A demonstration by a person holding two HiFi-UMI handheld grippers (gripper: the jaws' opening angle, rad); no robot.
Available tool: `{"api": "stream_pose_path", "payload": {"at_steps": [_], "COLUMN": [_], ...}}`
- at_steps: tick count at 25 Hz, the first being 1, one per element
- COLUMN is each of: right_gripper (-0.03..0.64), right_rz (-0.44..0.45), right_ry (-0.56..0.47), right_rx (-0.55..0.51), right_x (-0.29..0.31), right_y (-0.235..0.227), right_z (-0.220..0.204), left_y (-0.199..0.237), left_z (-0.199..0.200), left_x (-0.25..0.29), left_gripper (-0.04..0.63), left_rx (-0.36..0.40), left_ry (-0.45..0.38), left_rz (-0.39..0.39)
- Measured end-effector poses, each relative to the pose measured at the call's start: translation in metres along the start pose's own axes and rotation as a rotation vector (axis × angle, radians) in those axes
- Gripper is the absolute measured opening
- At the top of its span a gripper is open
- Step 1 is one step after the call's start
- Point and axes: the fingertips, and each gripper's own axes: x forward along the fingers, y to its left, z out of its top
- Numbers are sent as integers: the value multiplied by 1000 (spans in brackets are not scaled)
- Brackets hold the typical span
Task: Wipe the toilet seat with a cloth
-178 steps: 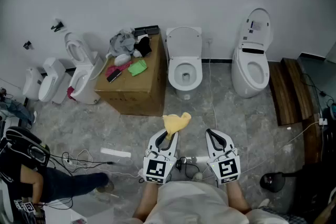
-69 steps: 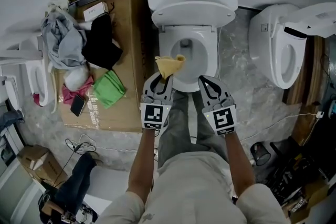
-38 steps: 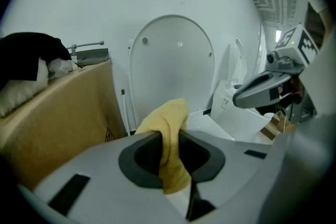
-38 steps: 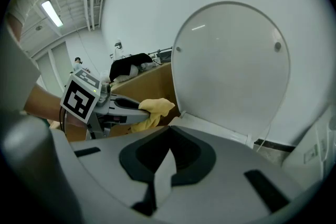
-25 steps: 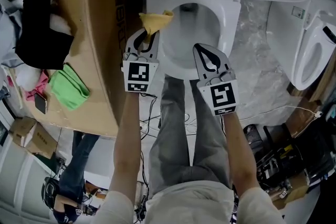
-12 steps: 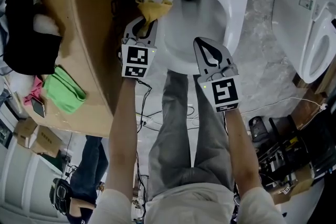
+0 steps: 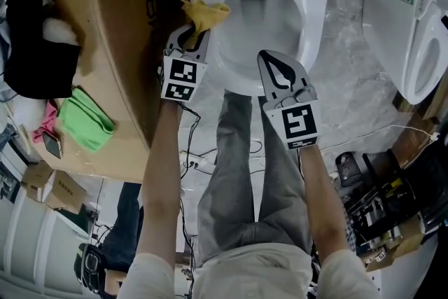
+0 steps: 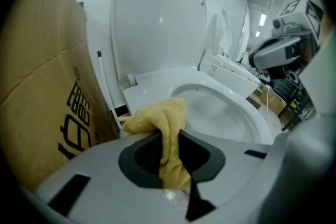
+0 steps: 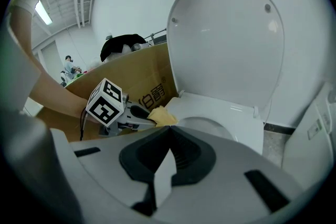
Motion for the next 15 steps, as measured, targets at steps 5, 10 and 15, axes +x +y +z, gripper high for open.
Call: {"api": "stream_pose_path", "payload": {"at_steps": [5, 10, 15], "right_gripper": [6, 8, 6], "right_rz": [1, 5, 10], "right_ry": [4, 6, 8], "right_rx": [11, 20, 21], "right_x": [-1, -6, -15], "right_y": [7, 19, 26], "right_z": [-10, -22, -31], "left_y": [-7, -16, -27], "left_z": [-10, -21, -32], "left_x": [-6, -12, -19], "left_gripper": [83, 83, 83], "left_rx": [-9, -17, -21], "left_ry": [5, 6, 14], "left_rz": [1, 1, 4]}}
